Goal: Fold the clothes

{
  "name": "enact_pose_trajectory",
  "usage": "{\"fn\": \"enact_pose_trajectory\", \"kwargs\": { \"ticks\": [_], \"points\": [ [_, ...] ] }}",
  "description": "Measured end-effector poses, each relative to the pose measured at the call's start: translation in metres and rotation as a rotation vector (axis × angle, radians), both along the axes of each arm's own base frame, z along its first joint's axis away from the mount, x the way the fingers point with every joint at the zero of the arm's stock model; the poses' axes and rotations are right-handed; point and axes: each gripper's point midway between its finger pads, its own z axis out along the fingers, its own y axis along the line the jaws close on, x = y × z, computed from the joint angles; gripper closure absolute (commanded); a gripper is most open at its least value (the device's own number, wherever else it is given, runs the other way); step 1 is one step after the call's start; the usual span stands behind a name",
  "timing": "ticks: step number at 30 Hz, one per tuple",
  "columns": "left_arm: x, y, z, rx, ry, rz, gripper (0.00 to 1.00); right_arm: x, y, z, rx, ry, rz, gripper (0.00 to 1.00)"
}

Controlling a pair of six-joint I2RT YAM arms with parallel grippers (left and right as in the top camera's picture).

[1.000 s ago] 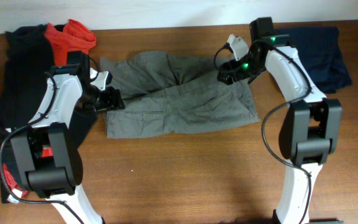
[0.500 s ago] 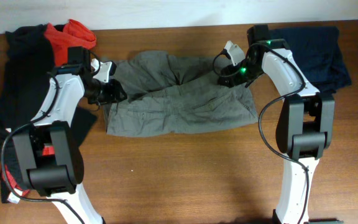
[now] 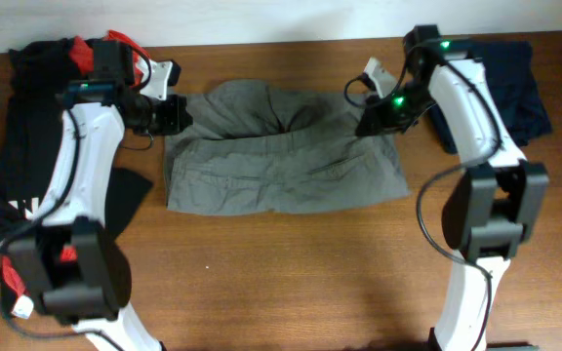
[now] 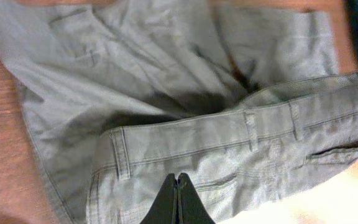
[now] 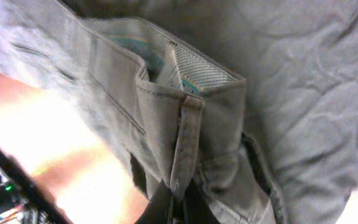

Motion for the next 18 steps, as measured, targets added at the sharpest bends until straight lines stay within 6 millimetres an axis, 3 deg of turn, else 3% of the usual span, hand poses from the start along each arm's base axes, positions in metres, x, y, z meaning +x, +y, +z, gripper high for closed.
{"fn": "enact_pose_trajectory", "kwargs": {
  "ticks": [2, 5, 8, 11, 14, 15, 17, 18],
  "points": [
    [-0.009, -0.001, 0.022, 0.009, -0.032, -0.017, 0.99, -0.007, 0.0, 0.027, 0.0, -0.035, -0.001, 0.96],
    [-0.019, 0.002, 0.037, 0.038, -0.04, -0.016, 0.99, -0.02, -0.002, 0.049, -0.004, -0.04, -0.002, 0.96],
    [-0.025, 0.01, 0.026, 0.091, 0.005, -0.005, 0.99, -0.039, -0.004, 0.05, -0.016, 0.034, -0.002, 0.96],
    [-0.023, 0.014, 0.01, 0.113, 0.041, 0.0, 0.96, -0.044, -0.009, 0.045, -0.052, 0.055, -0.003, 0.96],
    [-0.019, 0.014, -0.023, 0.114, 0.118, -0.007, 0.78, -0.039, -0.011, 0.044, -0.064, 0.036, -0.005, 0.96],
    [-0.018, 0.011, -0.038, 0.098, 0.149, -0.027, 0.61, -0.036, -0.011, 0.044, -0.069, 0.018, -0.005, 0.96],
    [-0.018, 0.005, -0.062, 0.064, 0.201, -0.064, 0.43, -0.032, -0.012, 0.044, -0.07, 0.002, -0.006, 0.96],
    [-0.02, -0.001, -0.077, 0.032, 0.234, -0.085, 0.42, -0.031, -0.012, 0.044, -0.072, -0.003, -0.006, 0.96]
  ]
}}
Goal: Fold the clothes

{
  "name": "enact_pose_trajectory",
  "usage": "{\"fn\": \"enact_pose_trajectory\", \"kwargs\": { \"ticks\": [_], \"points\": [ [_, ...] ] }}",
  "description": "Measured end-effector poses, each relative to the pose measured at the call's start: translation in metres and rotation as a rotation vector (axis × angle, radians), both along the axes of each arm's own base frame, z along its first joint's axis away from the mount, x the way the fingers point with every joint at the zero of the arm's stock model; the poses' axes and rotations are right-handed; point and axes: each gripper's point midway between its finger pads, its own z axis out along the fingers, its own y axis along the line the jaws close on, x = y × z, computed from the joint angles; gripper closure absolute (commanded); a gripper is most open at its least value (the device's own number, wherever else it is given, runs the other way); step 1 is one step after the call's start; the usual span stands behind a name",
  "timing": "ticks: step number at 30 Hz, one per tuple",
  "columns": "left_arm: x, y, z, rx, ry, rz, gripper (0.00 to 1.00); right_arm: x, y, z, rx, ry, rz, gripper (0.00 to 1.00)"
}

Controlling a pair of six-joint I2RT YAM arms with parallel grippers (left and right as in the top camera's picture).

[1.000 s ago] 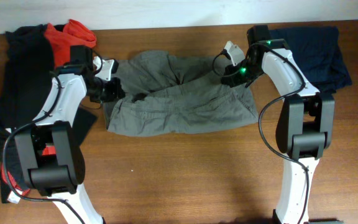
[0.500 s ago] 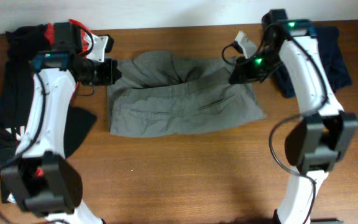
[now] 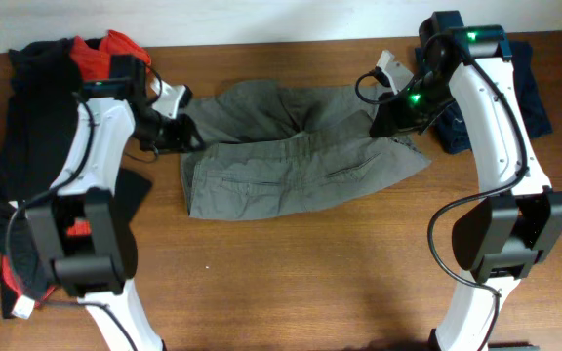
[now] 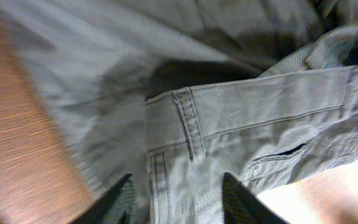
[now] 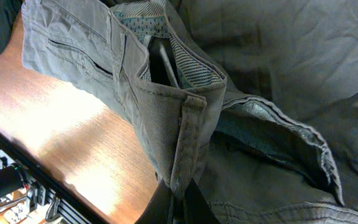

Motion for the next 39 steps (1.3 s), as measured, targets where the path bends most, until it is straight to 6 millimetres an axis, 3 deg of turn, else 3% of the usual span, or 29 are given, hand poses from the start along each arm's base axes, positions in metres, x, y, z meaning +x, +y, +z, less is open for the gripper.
{"fn": "enact_pose_trajectory", "kwargs": {
  "ticks": [3, 9, 10, 11, 12, 13, 17, 20, 24, 26, 27, 28, 30, 34, 39],
  "points": [
    [-0.003, -0.009, -0.028, -0.053, 0.065, -0.028, 0.42, 0.002, 0.0, 0.0, 0.0, -0.009, 0.0, 0.96],
    [-0.003, -0.016, -0.054, -0.097, 0.108, -0.036, 0.44, 0.008, 0.0, 0.0, -0.002, -0.034, 0.0, 0.96],
    [0.0, -0.018, -0.055, -0.11, 0.101, -0.039, 0.49, 0.009, 0.0, 0.0, -0.002, -0.039, -0.001, 0.96],
    [0.002, -0.021, -0.055, -0.124, 0.089, -0.043, 0.62, 0.01, 0.0, 0.001, -0.002, -0.043, -0.001, 0.96],
    [0.005, -0.026, -0.053, -0.144, 0.072, -0.053, 0.9, 0.01, 0.0, 0.001, -0.002, -0.045, -0.001, 0.96],
    [0.007, -0.031, -0.052, -0.158, 0.063, -0.062, 1.0, 0.01, 0.0, 0.001, -0.002, -0.045, -0.001, 0.96],
    [0.011, -0.043, -0.049, -0.173, 0.033, -0.087, 1.0, 0.014, 0.0, 0.001, -0.001, -0.058, -0.004, 0.96],
    [0.021, -0.051, -0.034, -0.181, 0.006, -0.094, 1.0, 0.02, 0.0, 0.002, -0.001, -0.084, -0.007, 0.96],
    [0.058, -0.051, 0.026, -0.182, -0.146, -0.101, 1.0, 0.022, 0.0, 0.004, 0.0, -0.093, -0.009, 0.96],
    [0.073, -0.049, 0.073, -0.162, -0.267, -0.107, 1.0, 0.03, 0.001, 0.015, 0.003, -0.136, -0.009, 0.96],
    [0.079, -0.045, 0.111, -0.133, -0.365, -0.105, 1.0, 0.039, 0.001, 0.03, 0.006, -0.189, -0.016, 0.96],
    [0.079, -0.043, 0.131, -0.117, -0.412, -0.103, 1.0, 0.042, 0.001, 0.042, 0.008, -0.22, -0.022, 0.96],
    [0.073, -0.034, 0.196, -0.055, -0.566, -0.085, 1.0, 0.052, 0.001, 0.075, 0.016, -0.318, -0.033, 0.96],
    [0.043, -0.013, 0.279, 0.064, -0.755, -0.024, 1.0, 0.055, 0.001, 0.135, 0.031, -0.478, -0.053, 0.96],
    [0.006, 0.005, 0.342, 0.16, -0.903, 0.041, 1.0, 0.029, -0.003, 0.201, 0.053, -0.605, -0.098, 0.96]
  ]
}}
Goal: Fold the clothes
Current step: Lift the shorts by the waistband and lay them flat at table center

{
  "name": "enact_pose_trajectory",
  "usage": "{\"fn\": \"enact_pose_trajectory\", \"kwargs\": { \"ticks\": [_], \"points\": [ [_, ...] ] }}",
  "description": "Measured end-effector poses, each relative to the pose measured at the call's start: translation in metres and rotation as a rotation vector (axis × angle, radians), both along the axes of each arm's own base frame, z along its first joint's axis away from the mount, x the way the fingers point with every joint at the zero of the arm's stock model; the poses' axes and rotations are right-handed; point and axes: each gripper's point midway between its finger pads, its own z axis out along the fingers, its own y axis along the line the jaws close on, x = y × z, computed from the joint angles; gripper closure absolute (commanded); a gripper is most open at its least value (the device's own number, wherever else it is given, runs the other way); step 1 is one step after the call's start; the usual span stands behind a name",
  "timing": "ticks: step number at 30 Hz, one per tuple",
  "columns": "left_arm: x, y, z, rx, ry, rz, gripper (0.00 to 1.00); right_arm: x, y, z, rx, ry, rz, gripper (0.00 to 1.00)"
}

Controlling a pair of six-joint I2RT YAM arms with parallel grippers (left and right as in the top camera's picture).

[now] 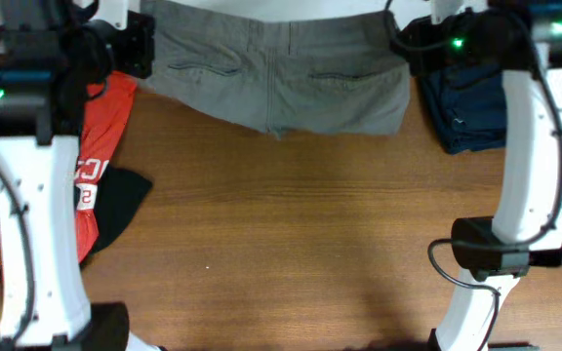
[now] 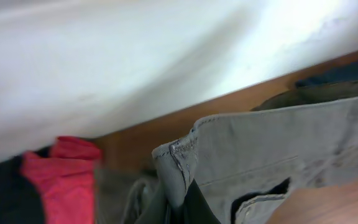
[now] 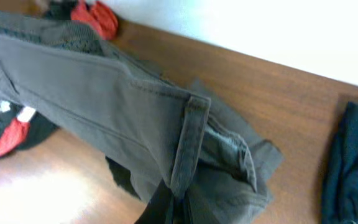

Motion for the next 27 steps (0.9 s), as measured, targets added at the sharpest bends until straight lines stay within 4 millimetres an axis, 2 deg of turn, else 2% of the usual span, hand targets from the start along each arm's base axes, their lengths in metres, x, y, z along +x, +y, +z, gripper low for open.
{"fn": "enact_pose_trajectory", "kwargs": {
  "ticks": [5, 8, 12, 15, 18, 20, 22, 25, 27],
  "points": [
    [-0.039, -0.001, 0.046, 0.012, -0.114, 0.007, 1.0, -0.036, -0.01, 0.066, 0.05, -0.177, -0.047, 0.96],
    [-0.063, -0.001, 0.07, 0.009, -0.177, 0.005, 1.0, -0.06, -0.011, 0.092, 0.067, -0.242, -0.063, 0.96],
    [-0.099, 0.0, 0.1, 0.003, -0.265, 0.002, 1.0, -0.102, -0.012, 0.129, 0.085, -0.34, -0.081, 0.96],
    [-0.128, -0.003, 0.114, -0.005, -0.301, -0.017, 1.0, -0.153, -0.016, 0.164, 0.097, -0.456, -0.114, 0.96],
    [-0.155, -0.009, 0.117, -0.017, -0.297, -0.052, 1.0, -0.2, -0.021, 0.186, 0.104, -0.542, -0.15, 0.96],
    [-0.168, -0.011, 0.113, -0.02, -0.276, -0.064, 1.0, -0.219, -0.023, 0.189, 0.11, -0.547, -0.174, 0.96],
    [-0.175, -0.011, 0.107, -0.024, -0.247, -0.065, 1.0, -0.227, -0.024, 0.183, 0.117, -0.513, -0.185, 0.96],
    [-0.175, -0.007, 0.094, -0.02, -0.187, -0.04, 1.0, -0.212, -0.024, 0.156, 0.118, -0.379, -0.2, 0.96],
    [-0.165, -0.005, 0.083, -0.013, -0.143, -0.024, 1.0, -0.188, -0.024, 0.126, 0.108, -0.244, -0.21, 0.96]
  ]
}}
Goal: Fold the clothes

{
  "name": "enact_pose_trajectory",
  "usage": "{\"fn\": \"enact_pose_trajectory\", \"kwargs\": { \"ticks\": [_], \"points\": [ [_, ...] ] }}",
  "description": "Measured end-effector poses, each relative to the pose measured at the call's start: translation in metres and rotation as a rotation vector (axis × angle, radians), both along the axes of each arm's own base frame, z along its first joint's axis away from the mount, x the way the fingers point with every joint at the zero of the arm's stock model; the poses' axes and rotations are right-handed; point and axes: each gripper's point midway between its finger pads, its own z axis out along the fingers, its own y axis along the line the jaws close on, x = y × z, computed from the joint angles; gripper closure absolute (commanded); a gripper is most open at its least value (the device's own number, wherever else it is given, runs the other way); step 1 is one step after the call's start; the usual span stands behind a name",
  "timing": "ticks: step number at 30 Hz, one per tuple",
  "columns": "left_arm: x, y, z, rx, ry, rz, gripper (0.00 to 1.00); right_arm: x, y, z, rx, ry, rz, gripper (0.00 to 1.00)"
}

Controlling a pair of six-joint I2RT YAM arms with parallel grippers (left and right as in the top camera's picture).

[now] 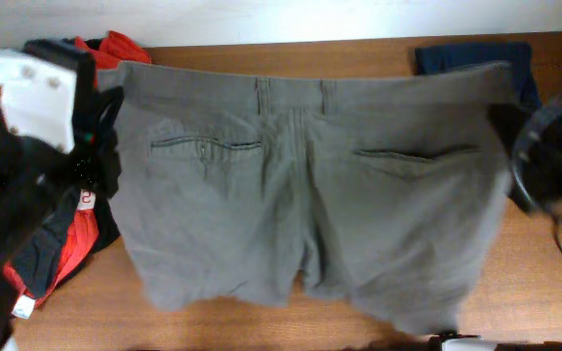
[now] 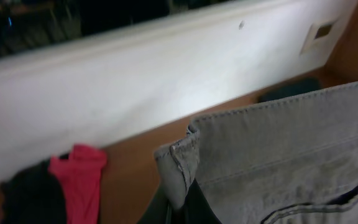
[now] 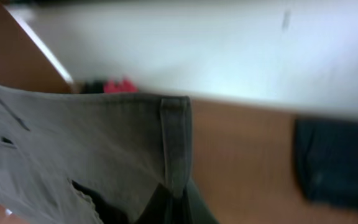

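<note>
Grey shorts point(image 1: 301, 195) hang spread out high above the table, close to the overhead camera, back pockets facing up. My left gripper point(image 2: 180, 205) is shut on the waistband's left corner point(image 2: 178, 158). My right gripper point(image 3: 178, 202) is shut on the waistband's right corner at a belt loop point(image 3: 175, 134). In the overhead view both grippers are hidden behind the cloth; only parts of the arms point(image 1: 37, 93) show at the sides.
A heap of black and red clothes point(image 1: 76, 224) lies at the table's left. A folded dark blue garment point(image 1: 476, 57) sits at the back right. The white wall point(image 2: 135, 81) runs behind the table. The shorts hide most of the tabletop.
Both arms have risen much higher with the shorts. The shorts hung low at the table's back edge; now they hang full length near the overhead camera.
The shorts lay crumpled on the table with both grippers shut on the waistband ends. Then the left gripper was open at its corner while the right kept its hold. Later both held the waistband taut at the back edge, and now lifted high.
</note>
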Motion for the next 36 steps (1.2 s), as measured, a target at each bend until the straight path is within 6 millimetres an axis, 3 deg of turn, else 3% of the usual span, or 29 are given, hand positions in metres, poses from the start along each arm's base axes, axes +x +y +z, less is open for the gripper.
{"fn": "enact_pose_trajectory", "kwargs": {
  "ticks": [1, 3, 4, 5, 12, 13, 14, 20, 21, 22, 26, 28, 29, 30, 31, 33, 34, 36],
  "points": [
    [0.009, 0.001, -0.007, 0.004, 0.028, 0.008, 1.0, 0.008, 0.0, -0.01, 0.0, 0.042, -0.001, 0.96],
    [0.033, 0.001, -0.028, 0.01, 0.102, 0.022, 1.0, 0.043, 0.0, -0.057, 0.004, 0.223, 0.001, 0.96],
    [0.045, 0.001, -0.038, 0.015, 0.136, 0.027, 1.0, 0.047, 0.0, -0.063, 0.004, 0.244, 0.0, 0.96],
    [0.065, 0.001, -0.057, 0.024, 0.196, 0.034, 1.0, 0.068, 0.001, -0.086, 0.005, 0.318, 0.001, 0.96],
    [0.151, -0.001, -0.166, 0.071, 0.477, 0.063, 1.0, 0.155, 0.001, -0.189, -0.008, 0.536, -0.009, 0.96],
    [0.162, -0.001, -0.179, 0.077, 0.497, 0.068, 1.0, 0.163, 0.001, -0.197, -0.008, 0.545, -0.011, 0.96],
    [0.178, -0.001, -0.196, 0.082, 0.52, 0.074, 1.0, 0.183, 0.001, -0.219, -0.008, 0.567, -0.013, 0.96],
    [0.262, 0.0, -0.3, 0.113, 0.586, 0.109, 1.0, 0.272, 0.004, -0.298, -0.004, 0.541, -0.01, 0.96],
    [0.276, 0.0, -0.317, 0.116, 0.583, 0.12, 1.0, 0.294, 0.007, -0.326, -0.006, 0.532, -0.006, 0.96],
    [0.293, 0.002, -0.345, 0.12, 0.586, 0.138, 1.0, 0.3, 0.008, -0.338, -0.007, 0.541, -0.005, 0.96],
    [0.33, 0.008, -0.405, 0.137, 0.566, 0.185, 1.0, 0.335, 0.019, -0.398, -0.035, 0.524, -0.003, 0.96],
    [0.346, 0.012, -0.417, 0.139, 0.525, 0.207, 0.99, 0.35, 0.025, -0.42, -0.046, 0.496, -0.002, 0.96],
    [0.354, 0.013, -0.42, 0.138, 0.498, 0.215, 0.93, 0.356, 0.026, -0.427, -0.052, 0.481, -0.003, 0.96],
    [0.362, 0.015, -0.423, 0.138, 0.472, 0.225, 0.77, 0.361, 0.029, -0.432, -0.055, 0.468, -0.003, 0.92],
    [0.369, 0.017, -0.425, 0.133, 0.448, 0.236, 0.49, 0.366, 0.031, -0.435, -0.058, 0.45, -0.004, 0.73],
    [0.381, 0.024, -0.421, 0.137, 0.39, 0.268, 0.07, 0.375, 0.032, -0.436, -0.068, 0.412, -0.014, 0.46],
    [0.387, 0.031, -0.415, 0.135, 0.356, 0.29, 0.01, 0.381, 0.03, -0.432, -0.073, 0.38, -0.024, 0.27],
    [0.395, 0.044, -0.406, 0.132, 0.312, 0.322, 0.01, 0.389, 0.025, -0.425, -0.078, 0.346, -0.042, 0.05]
  ]
}}
